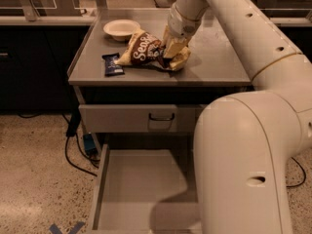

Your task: Place brown chip bag into middle drawer

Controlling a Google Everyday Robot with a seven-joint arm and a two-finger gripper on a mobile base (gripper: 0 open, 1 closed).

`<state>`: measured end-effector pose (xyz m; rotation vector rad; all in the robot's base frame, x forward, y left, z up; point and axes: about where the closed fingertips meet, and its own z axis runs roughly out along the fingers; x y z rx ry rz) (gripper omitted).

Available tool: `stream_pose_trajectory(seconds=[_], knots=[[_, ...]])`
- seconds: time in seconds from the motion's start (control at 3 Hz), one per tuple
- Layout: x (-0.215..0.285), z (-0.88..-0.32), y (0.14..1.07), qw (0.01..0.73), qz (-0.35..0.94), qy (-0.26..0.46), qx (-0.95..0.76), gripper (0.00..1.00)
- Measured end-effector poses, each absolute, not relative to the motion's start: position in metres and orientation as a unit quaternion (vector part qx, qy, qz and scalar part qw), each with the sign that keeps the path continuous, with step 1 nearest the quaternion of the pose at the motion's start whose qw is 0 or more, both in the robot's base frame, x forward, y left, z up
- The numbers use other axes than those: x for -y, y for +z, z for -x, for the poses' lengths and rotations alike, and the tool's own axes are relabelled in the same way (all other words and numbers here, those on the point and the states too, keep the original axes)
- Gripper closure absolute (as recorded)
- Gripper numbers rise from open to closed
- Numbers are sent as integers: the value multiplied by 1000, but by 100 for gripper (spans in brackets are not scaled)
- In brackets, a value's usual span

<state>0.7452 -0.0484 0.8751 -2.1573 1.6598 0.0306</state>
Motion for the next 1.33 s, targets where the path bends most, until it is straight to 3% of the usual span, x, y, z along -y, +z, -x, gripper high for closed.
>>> stream_pose_trajectory(seconds=[0.33,1.33], knots=[[48,-745,875,208,775,11,-596,100],[68,-722,950,245,769,-42,-589,100]])
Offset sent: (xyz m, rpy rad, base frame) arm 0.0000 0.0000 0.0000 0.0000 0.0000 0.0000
